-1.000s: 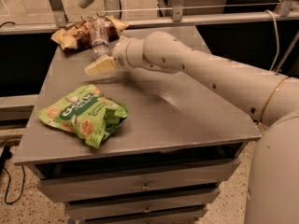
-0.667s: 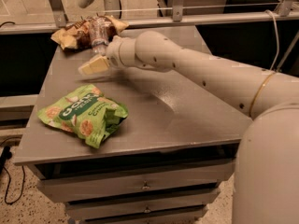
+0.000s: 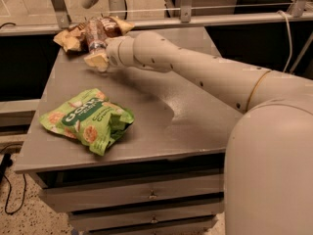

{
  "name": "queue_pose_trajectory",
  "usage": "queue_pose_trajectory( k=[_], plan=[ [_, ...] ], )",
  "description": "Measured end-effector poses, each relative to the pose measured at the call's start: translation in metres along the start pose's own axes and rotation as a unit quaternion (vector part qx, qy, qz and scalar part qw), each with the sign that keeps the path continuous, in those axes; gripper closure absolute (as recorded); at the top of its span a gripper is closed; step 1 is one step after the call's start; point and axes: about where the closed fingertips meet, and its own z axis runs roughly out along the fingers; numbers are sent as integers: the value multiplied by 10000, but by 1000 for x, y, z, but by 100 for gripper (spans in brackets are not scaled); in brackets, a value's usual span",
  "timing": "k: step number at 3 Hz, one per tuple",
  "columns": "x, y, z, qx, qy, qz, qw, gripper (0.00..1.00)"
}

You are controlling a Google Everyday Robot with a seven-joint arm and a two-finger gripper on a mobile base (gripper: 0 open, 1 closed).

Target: Move water bottle near green rice chip bag

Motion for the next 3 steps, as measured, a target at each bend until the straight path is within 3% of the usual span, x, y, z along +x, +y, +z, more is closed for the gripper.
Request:
queue_pose_trajectory(
  k=[2,3],
  plan=[
    [-14,-32,-4,302,-149,-164,9993,83],
    [-30,-51,-29,280,-244,-392,9985,100]
  ],
)
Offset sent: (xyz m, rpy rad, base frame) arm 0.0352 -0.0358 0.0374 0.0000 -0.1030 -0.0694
